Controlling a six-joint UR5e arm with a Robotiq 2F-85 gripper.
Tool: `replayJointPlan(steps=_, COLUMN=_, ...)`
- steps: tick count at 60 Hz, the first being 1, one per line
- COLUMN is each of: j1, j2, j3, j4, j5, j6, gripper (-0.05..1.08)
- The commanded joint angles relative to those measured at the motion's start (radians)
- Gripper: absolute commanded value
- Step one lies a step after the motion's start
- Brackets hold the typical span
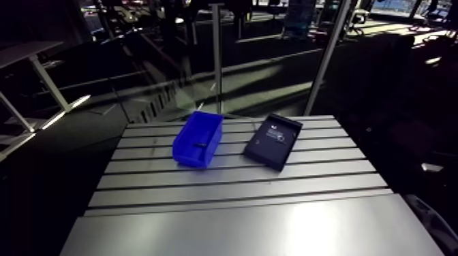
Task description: Pick up the M10 bolt from the tray and put it into the blue bin.
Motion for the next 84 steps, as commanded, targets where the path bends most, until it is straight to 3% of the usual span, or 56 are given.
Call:
replayJointPlan(steps=1, j1=-0.038, j2=-0.081, j3=-0.039, j4=0.184, j5=-0.006, j6=0.259, gripper=0.01)
replayJointPlan(steps=29, j1=-0.038, j2=-0.081, j3=-0.037, j4=0.183, j5=-0.016, j6=0.294, gripper=0.01)
replayJointPlan(steps=84, j1=-0.038, j2=-0.079, j3=-0.028, j4=0.164, j5=-0.014, j6=0.311, gripper=0.01)
